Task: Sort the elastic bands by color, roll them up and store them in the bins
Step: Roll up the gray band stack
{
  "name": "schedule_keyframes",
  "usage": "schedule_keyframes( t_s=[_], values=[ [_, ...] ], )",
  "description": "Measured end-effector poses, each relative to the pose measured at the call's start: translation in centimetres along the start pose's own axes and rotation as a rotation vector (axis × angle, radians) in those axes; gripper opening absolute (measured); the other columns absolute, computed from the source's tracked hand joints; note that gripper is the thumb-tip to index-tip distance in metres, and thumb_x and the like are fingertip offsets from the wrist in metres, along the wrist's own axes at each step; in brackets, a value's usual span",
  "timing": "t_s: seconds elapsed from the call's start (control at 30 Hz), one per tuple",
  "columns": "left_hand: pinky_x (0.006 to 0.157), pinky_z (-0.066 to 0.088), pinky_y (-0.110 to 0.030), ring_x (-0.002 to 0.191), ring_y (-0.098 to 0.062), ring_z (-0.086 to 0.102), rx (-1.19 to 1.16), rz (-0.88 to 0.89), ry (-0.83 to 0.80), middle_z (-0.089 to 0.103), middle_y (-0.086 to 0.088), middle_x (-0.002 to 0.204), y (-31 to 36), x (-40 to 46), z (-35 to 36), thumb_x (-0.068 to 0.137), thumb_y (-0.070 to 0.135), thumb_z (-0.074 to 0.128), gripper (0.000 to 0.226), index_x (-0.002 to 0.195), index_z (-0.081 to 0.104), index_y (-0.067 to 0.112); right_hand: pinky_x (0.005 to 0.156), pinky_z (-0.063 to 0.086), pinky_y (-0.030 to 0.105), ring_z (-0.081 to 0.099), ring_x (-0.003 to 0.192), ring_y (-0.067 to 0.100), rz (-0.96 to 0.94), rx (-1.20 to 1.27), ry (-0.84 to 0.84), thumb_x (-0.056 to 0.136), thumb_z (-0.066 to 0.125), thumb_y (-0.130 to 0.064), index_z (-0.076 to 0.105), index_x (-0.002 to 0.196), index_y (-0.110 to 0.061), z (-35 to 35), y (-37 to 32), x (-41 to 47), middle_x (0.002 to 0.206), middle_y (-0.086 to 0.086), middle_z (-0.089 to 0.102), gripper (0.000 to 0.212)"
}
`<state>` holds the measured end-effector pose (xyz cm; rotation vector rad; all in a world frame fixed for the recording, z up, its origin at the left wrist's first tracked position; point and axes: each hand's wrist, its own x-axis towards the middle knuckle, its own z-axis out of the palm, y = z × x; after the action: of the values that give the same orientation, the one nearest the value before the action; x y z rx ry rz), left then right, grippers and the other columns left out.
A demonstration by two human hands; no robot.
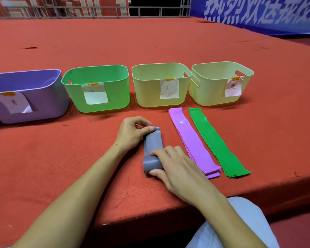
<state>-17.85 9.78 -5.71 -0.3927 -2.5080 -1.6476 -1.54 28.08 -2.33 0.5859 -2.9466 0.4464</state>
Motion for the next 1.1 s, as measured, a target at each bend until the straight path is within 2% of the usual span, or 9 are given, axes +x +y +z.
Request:
schedule_keyframes(
  t_s=[0.07,0.17,0.23,0.37,0.53,0.67,0.8,0.97,1.1],
  values=[
    [0.06,0.057,-0.034,0.068,-0.01,0.062,-0.045,-0.012,0.038,0.079,-0.001,0.083,-0.2,-0.2,-0.4,0.086,0.017,0.089,0.009,0.089,0.082,0.014,0.087,0.042,0.032,0.047,0.117,0.019,0.0,0.01,-0.014,0.104,0.051,-0.056,0.042,0.143,-0.036,0.1,0.0,0.0,0.131,-0.007,0.049,0.046],
    [0.066,0.055,-0.029,0.066,-0.005,0.062,0.033,0.016,0.046,0.078,0.007,0.081,-0.8,-0.3,-0.5,0.085,0.02,0.09,0.008,0.087,0.082,0.02,0.087,0.047,0.034,0.05,0.117,0.018,0.009,0.048,-0.024,0.103,0.054,-0.055,0.044,0.143,-0.034,0.0,0.2,0.1,0.138,-0.007,0.041,0.047],
    [0.064,0.048,-0.024,0.061,0.0,0.055,0.14,0.055,0.037,0.075,0.01,0.074,-0.7,-0.4,-0.2,0.083,0.024,0.091,0.009,0.083,0.083,0.025,0.086,0.051,0.036,0.053,0.114,0.017,0.018,0.065,-0.01,0.102,0.056,-0.055,0.047,0.142,-0.031,-0.2,0.3,0.2,0.14,-0.007,0.034,0.047],
    [0.059,0.037,-0.019,0.059,-0.004,0.049,0.235,0.098,0.037,0.061,0.015,0.06,-0.3,-0.3,-0.1,0.079,0.028,0.093,0.011,0.081,0.083,0.028,0.084,0.048,0.034,0.051,0.112,0.017,-0.01,0.031,-0.005,0.101,0.054,-0.058,0.046,0.142,-0.032,0.0,0.2,0.0,0.133,-0.013,0.039,0.049],
    [0.07,0.053,-0.036,0.07,-0.012,0.061,0.28,0.061,0.086,0.075,0.005,0.082,-0.7,0.1,-0.4,0.083,0.024,0.09,0.009,0.082,0.082,0.029,0.087,0.052,0.039,0.052,0.114,0.017,0.001,0.05,-0.008,0.093,0.065,-0.061,0.048,0.143,-0.033,0.0,0.8,0.5,0.133,-0.013,0.041,0.06],
    [0.068,0.047,-0.025,0.067,-0.005,0.059,0.271,0.089,0.108,0.075,0.009,0.084,0.1,-0.6,-1.2,0.087,0.024,0.086,0.009,0.085,0.081,0.031,0.086,0.051,0.038,0.052,0.112,0.016,0.019,0.084,-0.015,0.095,0.062,-0.063,0.05,0.144,-0.034,0.1,1.0,0.9,0.131,-0.013,0.039,0.058],
    [0.069,0.052,-0.026,0.071,-0.007,0.064,0.245,0.148,0.12,0.075,0.013,0.084,2.0,-2.8,-3.0,0.091,0.019,0.083,0.008,0.09,0.08,0.027,0.087,0.049,0.038,0.053,0.113,0.017,0.028,0.072,-0.027,0.098,0.056,-0.065,0.049,0.145,-0.034,0.0,1.3,1.4,0.13,-0.014,0.043,0.057],
    [0.08,0.058,-0.032,0.09,-0.01,0.073,0.097,0.19,-0.142,0.078,0.007,0.098,5.3,-8.2,-4.5,0.099,0.014,0.075,0.007,0.102,0.079,0.019,0.084,0.048,0.036,0.053,0.12,0.016,0.026,0.08,-0.052,0.099,0.054,-0.064,0.038,0.156,-0.037,-0.4,1.5,1.7,0.131,-0.014,0.046,0.065],
    [0.085,0.057,-0.038,0.111,-0.02,0.068,0.126,0.281,-0.27,0.07,0.005,0.119,4.5,-10.8,-4.8,0.088,0.014,0.08,0.031,0.117,0.074,0.021,0.092,0.049,0.039,0.057,0.129,0.018,0.081,0.156,-0.043,0.096,0.063,-0.063,0.034,0.155,-0.034,-0.7,1.4,1.8,0.144,-0.012,0.052,0.072]
  ],
)
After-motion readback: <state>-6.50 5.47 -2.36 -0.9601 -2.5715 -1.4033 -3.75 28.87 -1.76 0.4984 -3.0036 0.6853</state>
